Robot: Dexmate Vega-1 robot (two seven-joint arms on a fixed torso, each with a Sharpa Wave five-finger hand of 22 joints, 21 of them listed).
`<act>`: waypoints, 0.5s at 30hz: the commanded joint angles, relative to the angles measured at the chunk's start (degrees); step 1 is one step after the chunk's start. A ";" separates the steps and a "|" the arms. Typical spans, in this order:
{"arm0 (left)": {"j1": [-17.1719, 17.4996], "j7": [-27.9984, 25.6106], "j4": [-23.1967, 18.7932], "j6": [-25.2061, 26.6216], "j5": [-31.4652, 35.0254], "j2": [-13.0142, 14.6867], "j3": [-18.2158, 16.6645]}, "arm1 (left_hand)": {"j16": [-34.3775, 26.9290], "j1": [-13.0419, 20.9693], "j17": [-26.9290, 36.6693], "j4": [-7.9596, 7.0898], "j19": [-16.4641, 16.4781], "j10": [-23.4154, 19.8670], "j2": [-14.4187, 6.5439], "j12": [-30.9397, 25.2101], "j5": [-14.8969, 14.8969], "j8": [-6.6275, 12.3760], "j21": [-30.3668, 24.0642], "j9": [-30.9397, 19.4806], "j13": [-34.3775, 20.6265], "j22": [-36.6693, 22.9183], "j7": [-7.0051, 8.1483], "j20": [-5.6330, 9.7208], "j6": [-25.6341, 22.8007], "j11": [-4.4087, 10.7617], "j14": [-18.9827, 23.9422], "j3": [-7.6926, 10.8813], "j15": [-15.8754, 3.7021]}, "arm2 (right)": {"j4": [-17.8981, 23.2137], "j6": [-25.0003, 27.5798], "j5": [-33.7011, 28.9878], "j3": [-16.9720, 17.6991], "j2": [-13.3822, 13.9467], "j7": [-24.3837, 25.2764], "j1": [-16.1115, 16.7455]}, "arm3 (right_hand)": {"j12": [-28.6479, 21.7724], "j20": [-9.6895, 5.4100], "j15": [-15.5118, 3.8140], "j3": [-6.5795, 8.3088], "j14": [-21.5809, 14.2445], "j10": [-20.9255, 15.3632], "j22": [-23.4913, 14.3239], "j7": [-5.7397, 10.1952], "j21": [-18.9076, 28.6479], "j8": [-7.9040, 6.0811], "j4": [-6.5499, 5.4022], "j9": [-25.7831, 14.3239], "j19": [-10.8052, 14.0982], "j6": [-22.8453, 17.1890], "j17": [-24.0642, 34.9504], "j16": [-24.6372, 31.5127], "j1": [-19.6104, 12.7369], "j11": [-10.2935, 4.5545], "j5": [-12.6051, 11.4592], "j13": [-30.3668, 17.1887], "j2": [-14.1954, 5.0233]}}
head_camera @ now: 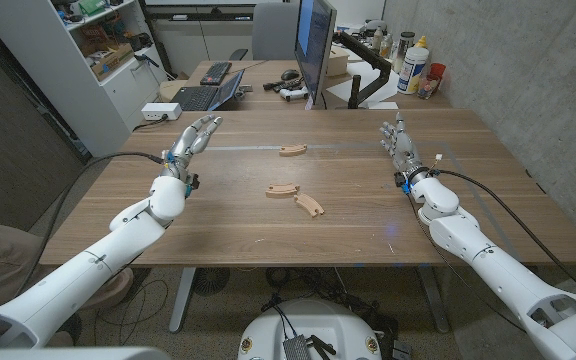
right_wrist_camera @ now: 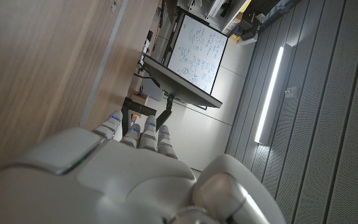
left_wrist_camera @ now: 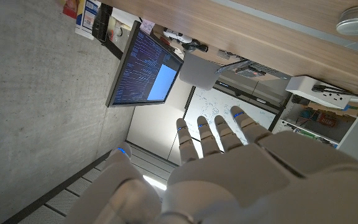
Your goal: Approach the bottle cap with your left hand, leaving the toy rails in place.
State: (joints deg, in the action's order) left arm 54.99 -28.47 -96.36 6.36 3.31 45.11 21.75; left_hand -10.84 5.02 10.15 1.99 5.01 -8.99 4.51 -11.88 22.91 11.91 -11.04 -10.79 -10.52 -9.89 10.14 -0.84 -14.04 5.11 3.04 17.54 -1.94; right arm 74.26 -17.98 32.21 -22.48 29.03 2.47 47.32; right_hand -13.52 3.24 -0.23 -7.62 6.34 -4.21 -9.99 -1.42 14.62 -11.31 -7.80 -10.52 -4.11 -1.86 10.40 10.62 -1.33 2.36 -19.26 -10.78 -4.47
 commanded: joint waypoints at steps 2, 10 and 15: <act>-0.35 -3.17 -2.49 9.31 6.32 0.47 1.76 | -0.46 0.87 0.07 0.40 1.39 -0.60 -0.06 -0.21 0.23 -0.03 -0.46 -0.11 -0.23 -0.09 -0.78 0.25 -0.64 -0.26 0.68 0.19 -4.57 | 0.14 -0.54 -0.41 0.05 -0.47 0.76 0.12 | -0.33 0.19 -0.20 0.22 -0.21 -0.54 -0.28 0.03 -0.19 -0.10 -0.03 -0.13 0.28 -0.62 0.06 0.22 -0.55 -0.03 -0.36 -0.11 -2.11; -0.94 -6.77 -2.94 14.40 11.66 -0.13 3.74 | -0.10 0.93 0.07 0.52 1.16 -0.77 -0.09 -0.21 0.23 0.01 -0.29 -0.11 -0.24 -0.09 -0.75 -0.16 -0.92 -0.30 0.05 0.18 -4.51 | 0.38 -0.48 -0.25 0.20 -0.29 0.79 0.46 | -0.35 0.12 -0.25 0.29 -0.30 -0.65 -0.28 -0.01 -0.29 -0.18 0.01 -0.13 0.47 -0.96 0.05 0.22 -0.62 -0.08 -0.38 -0.11 -2.15; -1.19 -7.19 -2.97 16.65 12.74 -0.41 4.23 | 0.17 0.99 0.07 0.60 1.05 -0.58 -0.13 -0.10 0.24 0.01 -0.20 -0.11 -0.24 -0.09 -0.65 -0.32 -1.02 -0.20 -0.59 0.20 -4.30 | 0.66 -0.32 -0.33 0.29 -0.06 0.92 0.56 | -0.37 0.12 -0.24 0.32 -0.30 -0.76 -0.28 -0.05 -0.36 -0.18 0.04 -0.13 0.54 -1.04 0.05 0.20 -0.65 0.05 -0.39 -0.11 -2.17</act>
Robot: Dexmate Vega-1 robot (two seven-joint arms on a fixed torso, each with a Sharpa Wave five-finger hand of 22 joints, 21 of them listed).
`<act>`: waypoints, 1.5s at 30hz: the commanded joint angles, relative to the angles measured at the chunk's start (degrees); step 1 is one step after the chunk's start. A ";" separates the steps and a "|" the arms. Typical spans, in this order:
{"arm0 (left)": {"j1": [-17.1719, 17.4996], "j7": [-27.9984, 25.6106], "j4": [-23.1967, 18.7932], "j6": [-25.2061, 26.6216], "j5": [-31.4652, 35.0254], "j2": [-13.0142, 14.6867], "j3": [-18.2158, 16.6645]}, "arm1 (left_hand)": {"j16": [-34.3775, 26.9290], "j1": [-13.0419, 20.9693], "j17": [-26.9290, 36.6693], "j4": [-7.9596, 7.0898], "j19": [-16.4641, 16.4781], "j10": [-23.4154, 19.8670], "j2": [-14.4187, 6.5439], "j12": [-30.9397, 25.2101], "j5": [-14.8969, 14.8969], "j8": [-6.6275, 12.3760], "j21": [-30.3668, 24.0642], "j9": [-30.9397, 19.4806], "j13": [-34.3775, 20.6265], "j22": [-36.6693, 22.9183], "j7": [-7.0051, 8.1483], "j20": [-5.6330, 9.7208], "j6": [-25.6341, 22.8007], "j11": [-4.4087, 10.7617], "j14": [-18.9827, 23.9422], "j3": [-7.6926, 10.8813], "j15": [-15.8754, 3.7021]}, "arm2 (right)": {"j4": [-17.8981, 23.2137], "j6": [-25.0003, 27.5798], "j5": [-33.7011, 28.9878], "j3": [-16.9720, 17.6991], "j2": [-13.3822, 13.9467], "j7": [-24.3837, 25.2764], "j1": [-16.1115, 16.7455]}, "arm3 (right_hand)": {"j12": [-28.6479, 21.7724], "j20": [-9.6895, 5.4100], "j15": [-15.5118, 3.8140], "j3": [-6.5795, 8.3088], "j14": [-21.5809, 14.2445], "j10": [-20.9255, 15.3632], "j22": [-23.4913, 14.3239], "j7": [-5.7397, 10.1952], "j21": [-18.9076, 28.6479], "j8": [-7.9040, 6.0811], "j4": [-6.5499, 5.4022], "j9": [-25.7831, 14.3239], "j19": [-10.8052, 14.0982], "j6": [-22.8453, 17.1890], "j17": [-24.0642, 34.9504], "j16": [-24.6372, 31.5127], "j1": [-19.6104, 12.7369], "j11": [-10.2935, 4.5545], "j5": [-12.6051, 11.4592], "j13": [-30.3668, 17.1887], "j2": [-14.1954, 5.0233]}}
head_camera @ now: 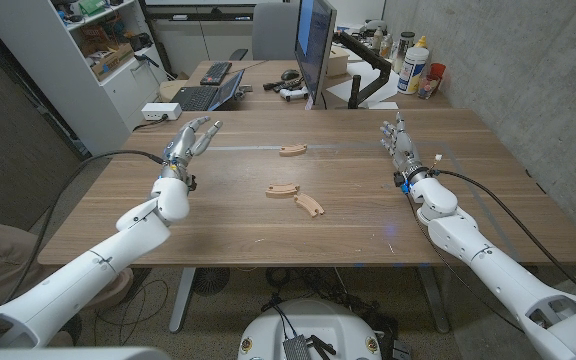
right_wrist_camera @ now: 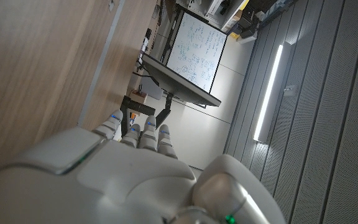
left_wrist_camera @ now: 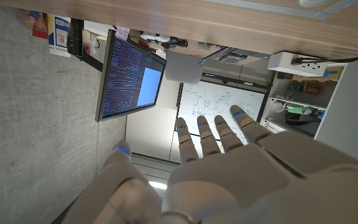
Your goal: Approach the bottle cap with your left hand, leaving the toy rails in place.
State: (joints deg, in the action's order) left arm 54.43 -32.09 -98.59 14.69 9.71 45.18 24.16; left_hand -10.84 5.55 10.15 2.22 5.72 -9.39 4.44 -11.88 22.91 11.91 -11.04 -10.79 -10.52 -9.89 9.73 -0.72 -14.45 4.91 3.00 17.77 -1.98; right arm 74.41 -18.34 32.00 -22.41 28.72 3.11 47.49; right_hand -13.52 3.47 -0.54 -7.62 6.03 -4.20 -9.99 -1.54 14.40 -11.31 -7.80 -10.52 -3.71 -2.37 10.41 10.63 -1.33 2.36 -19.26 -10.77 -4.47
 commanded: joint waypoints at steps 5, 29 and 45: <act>-1.44 -3.71 -1.08 12.71 8.55 -0.97 3.17 | 0.28 0.66 0.06 0.52 0.52 -0.01 -0.14 0.00 0.26 -0.08 -0.24 -0.12 -0.24 -0.08 -0.07 -0.70 -0.48 0.10 -0.86 0.05 -4.08 | 0.44 0.03 -0.03 0.28 0.35 0.15 0.48 | -0.36 -0.12 0.04 0.35 -0.02 -0.77 -0.28 0.12 -0.20 -0.18 0.06 -0.14 0.21 -0.62 0.04 0.19 -0.67 0.01 -0.39 -0.12 -2.18; -4.65 -3.99 0.95 22.21 14.34 -1.96 7.95 | 0.31 2.50 0.00 1.79 1.06 -0.09 -0.30 0.08 0.38 -0.27 -0.19 -0.13 -0.25 -0.05 0.52 -1.16 -0.06 0.54 -1.10 0.63 -3.41 | -0.37 0.00 0.27 0.22 0.21 -0.18 0.61 | -0.30 -0.06 0.06 0.46 -0.08 -0.80 -0.30 0.15 -0.55 -0.10 0.12 -0.14 0.32 -0.76 0.04 0.15 -0.73 0.02 -0.40 -0.12 -2.21; -6.51 -2.53 2.40 24.86 15.77 -1.38 10.00 | 0.30 3.30 0.01 2.39 0.87 -0.12 -0.39 0.13 0.38 -0.22 -0.04 -0.13 -0.26 -0.06 0.43 -1.29 -0.28 0.44 -1.25 0.88 -3.36 | -0.43 0.24 0.28 0.08 0.12 -0.14 0.60 | -0.29 -0.03 0.06 0.52 -0.08 -0.87 -0.30 0.15 -0.75 -0.13 0.14 -0.15 0.37 -1.03 0.05 0.12 -0.74 0.01 -0.40 -0.13 -2.23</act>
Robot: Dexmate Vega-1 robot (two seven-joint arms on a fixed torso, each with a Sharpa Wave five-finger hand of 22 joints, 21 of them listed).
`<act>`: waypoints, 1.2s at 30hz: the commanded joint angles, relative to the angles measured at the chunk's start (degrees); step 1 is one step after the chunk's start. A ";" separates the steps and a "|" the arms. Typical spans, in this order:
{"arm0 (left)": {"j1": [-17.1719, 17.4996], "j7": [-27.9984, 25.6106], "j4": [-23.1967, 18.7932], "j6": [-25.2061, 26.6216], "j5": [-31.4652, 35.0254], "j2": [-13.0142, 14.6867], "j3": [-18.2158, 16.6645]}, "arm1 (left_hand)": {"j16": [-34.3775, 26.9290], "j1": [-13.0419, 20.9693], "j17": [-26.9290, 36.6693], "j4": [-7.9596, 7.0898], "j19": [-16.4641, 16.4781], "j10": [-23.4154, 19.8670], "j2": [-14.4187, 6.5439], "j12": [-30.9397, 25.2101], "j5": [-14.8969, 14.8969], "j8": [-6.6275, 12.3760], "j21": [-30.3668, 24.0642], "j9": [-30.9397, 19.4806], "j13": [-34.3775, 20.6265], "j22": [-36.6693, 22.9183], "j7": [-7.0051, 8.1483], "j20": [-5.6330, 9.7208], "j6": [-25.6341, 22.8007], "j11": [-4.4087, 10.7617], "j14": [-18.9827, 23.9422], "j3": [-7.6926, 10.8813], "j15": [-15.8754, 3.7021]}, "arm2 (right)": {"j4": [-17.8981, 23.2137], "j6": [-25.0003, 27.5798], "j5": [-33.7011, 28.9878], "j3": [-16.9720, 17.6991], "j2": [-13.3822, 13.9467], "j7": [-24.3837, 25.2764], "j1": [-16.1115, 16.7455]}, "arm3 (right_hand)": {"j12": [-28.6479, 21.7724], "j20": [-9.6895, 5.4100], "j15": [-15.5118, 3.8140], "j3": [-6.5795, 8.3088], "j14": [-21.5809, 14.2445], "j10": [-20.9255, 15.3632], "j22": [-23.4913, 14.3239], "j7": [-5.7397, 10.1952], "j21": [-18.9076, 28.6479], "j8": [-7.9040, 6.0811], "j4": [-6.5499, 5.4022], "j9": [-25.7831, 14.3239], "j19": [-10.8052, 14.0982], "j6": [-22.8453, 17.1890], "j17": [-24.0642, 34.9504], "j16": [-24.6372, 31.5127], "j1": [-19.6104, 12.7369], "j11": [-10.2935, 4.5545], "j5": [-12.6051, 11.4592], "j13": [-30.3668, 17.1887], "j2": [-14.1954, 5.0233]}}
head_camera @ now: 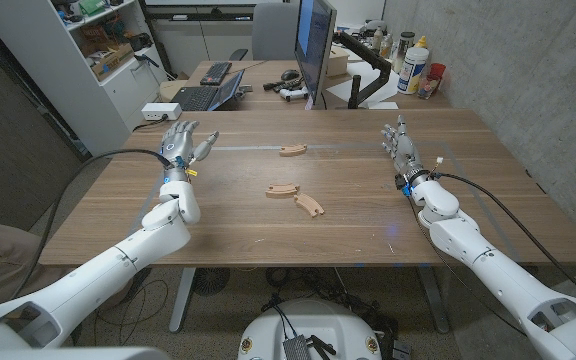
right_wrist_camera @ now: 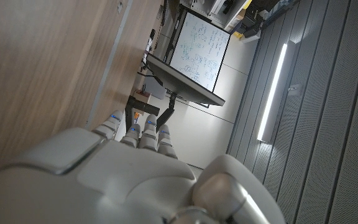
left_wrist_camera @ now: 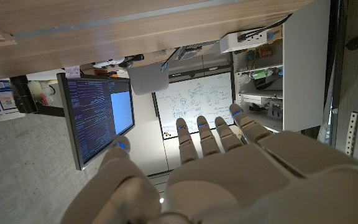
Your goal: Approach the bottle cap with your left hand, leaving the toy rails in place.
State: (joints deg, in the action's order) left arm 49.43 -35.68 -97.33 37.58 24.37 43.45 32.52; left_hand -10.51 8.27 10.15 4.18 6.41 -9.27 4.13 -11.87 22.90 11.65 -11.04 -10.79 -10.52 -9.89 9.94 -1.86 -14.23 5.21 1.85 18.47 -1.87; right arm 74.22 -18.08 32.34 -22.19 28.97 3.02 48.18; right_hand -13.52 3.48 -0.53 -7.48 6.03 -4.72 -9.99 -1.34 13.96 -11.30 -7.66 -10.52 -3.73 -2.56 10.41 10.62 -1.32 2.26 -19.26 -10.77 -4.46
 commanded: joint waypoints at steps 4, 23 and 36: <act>-1.91 1.28 1.57 2.40 0.96 0.18 1.77 | 0.01 0.75 0.01 0.55 0.10 -0.10 -0.15 0.18 0.38 -0.01 0.00 -0.13 -0.26 -0.06 0.22 -0.15 -0.38 0.08 -0.26 0.26 -3.47 | -0.17 0.00 -0.10 -0.12 -0.12 0.09 -0.04 | -0.30 -0.07 0.06 0.40 -0.08 -0.42 -0.31 -0.02 -0.37 -0.12 0.01 -0.15 0.42 -0.86 0.05 0.11 -0.75 0.05 -0.40 -0.13 -2.24; -2.38 -0.16 4.22 2.44 -1.15 -1.33 1.51 | -0.08 0.43 0.18 0.60 0.12 1.04 -0.61 0.62 -0.11 -1.24 -0.01 -0.19 -0.30 -0.16 0.23 -0.61 3.58 -0.34 -0.52 0.22 -2.96 | 0.75 0.65 -0.11 0.29 0.58 0.57 0.16 | -0.26 -0.04 0.06 0.45 -0.07 -0.47 -0.32 -0.04 -0.61 -0.04 0.03 -0.16 0.50 -0.91 0.05 0.09 -0.74 0.20 -0.39 -0.14 -2.22; -2.34 0.00 4.10 4.76 -1.90 -0.58 1.64 | -1.26 -0.67 0.52 0.64 3.65 0.53 0.25 0.07 -0.50 -0.82 -1.23 -0.31 -0.60 -0.44 -1.00 -2.88 4.58 -1.33 2.50 -0.62 -1.23 | 0.13 0.86 -0.89 -0.18 0.60 0.63 -0.42 | -0.19 -0.01 0.08 0.47 -0.07 -0.39 -0.32 0.03 -0.78 0.00 0.03 -0.16 0.58 -0.96 0.06 0.07 -0.71 0.17 -0.38 -0.14 -2.20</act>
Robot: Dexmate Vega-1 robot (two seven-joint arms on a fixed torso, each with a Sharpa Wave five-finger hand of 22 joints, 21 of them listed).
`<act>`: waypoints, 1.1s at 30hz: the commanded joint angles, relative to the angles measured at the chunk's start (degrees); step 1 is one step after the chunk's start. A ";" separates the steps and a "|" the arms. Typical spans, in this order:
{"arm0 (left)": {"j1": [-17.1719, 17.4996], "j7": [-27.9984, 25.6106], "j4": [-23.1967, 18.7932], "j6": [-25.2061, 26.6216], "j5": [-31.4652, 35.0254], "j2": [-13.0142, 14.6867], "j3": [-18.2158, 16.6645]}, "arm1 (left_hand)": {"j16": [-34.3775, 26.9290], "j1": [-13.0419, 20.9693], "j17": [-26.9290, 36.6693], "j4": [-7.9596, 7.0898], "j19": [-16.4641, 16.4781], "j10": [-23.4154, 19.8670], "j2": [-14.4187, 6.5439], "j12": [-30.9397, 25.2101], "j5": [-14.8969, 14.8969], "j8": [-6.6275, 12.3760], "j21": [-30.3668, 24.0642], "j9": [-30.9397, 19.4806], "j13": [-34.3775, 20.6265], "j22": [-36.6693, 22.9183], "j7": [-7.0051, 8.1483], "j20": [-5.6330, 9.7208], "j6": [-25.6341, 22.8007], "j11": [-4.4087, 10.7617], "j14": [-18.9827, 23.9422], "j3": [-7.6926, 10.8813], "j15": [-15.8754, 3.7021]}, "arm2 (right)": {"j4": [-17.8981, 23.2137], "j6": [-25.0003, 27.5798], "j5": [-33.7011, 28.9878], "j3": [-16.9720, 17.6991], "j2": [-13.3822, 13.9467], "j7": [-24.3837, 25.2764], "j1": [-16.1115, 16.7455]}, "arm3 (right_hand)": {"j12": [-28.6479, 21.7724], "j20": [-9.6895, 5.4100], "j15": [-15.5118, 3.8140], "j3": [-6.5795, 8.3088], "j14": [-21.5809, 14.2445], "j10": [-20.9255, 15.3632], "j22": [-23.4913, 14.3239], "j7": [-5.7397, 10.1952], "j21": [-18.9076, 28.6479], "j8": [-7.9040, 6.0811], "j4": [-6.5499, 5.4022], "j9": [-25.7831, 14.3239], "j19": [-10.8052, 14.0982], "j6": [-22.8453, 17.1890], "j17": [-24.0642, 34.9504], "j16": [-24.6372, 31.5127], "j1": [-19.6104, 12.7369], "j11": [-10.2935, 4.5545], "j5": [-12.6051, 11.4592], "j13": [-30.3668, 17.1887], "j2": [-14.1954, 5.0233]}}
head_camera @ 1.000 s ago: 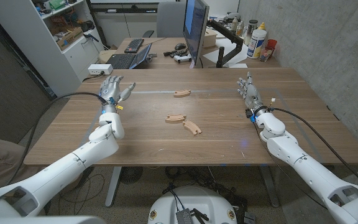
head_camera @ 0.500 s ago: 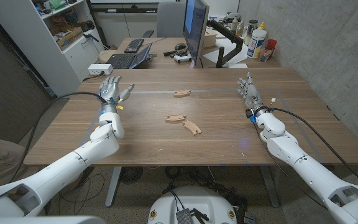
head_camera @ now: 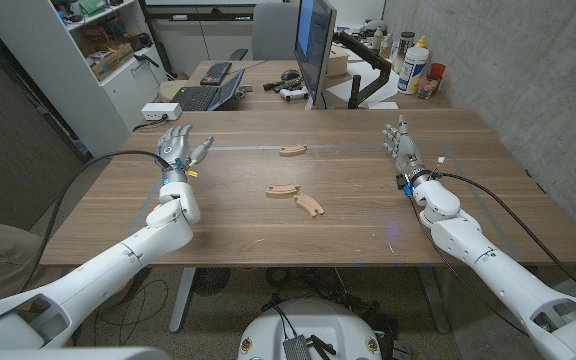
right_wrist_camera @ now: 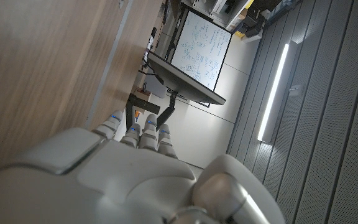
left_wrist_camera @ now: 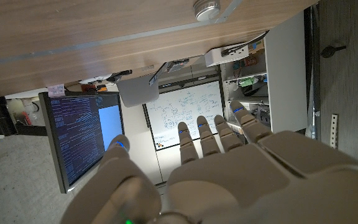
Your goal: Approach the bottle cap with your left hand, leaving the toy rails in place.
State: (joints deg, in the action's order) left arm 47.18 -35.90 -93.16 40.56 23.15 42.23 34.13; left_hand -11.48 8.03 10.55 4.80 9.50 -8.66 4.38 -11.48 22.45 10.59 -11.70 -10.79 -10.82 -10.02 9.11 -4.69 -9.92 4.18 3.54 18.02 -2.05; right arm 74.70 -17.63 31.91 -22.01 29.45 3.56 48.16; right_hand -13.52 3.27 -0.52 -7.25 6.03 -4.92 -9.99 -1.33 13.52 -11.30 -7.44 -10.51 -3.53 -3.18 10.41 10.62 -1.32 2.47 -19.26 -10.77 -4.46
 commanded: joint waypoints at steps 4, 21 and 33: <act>-0.13 0.57 -0.21 2.47 -1.09 1.01 -0.15 | -0.64 -0.45 0.23 0.18 1.46 -0.21 0.24 -0.43 -0.04 0.34 -0.85 -0.34 -0.39 -0.39 -0.24 -0.46 0.45 -0.13 1.84 -0.30 -1.27 | -0.04 0.91 -0.51 -0.36 0.23 0.49 -0.27 | -0.14 0.19 0.09 0.26 -0.09 -0.08 -0.33 0.02 -0.39 0.01 -0.20 -0.16 0.39 -0.35 0.06 0.08 -0.70 -0.15 -0.38 -0.14 -2.22; -2.61 4.37 0.90 4.83 -3.83 1.23 0.45 | -3.06 -1.22 1.40 0.37 3.20 -6.43 0.48 -2.86 -0.08 1.28 -1.12 -0.42 -1.50 -0.78 -0.68 0.33 -0.83 1.64 7.47 -0.79 -2.49 | -0.89 1.01 -0.73 -0.72 0.07 0.15 -0.77 | -0.14 0.18 0.10 0.30 -0.11 -0.17 -0.34 0.01 -0.54 0.06 -0.23 -0.17 0.51 -0.36 0.07 0.08 -0.64 -0.14 -0.37 -0.15 -2.25; -4.40 5.78 2.48 5.38 -4.89 1.08 1.62 | -3.99 -1.61 2.16 0.38 4.40 -6.40 0.37 -2.92 -0.05 1.39 -1.39 -0.46 -2.30 -0.97 -0.72 0.73 -1.28 1.68 8.75 -0.93 -2.27 | -1.09 1.46 -0.54 -0.85 -0.33 0.51 -0.83 | -0.12 0.20 0.13 0.33 -0.10 -0.19 -0.34 0.02 -0.66 0.08 -0.25 -0.17 0.58 -0.38 0.07 0.07 -0.61 -0.09 -0.36 -0.15 -2.26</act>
State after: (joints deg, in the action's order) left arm 44.26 -31.48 -91.93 45.13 19.54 43.55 35.02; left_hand -14.97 6.88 12.40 5.08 13.09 -15.33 4.73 -14.52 22.45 11.48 -12.53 -11.07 -12.94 -10.82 8.30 -4.01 -10.77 5.93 11.95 17.28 -2.23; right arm 73.86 -16.50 31.26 -22.67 29.47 3.85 47.47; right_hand -13.52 3.06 -0.52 -7.25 6.03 -4.91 -9.99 -1.33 13.07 -11.31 -7.44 -10.51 -3.32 -3.18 10.41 10.62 -1.32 2.46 -19.26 -10.77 -4.46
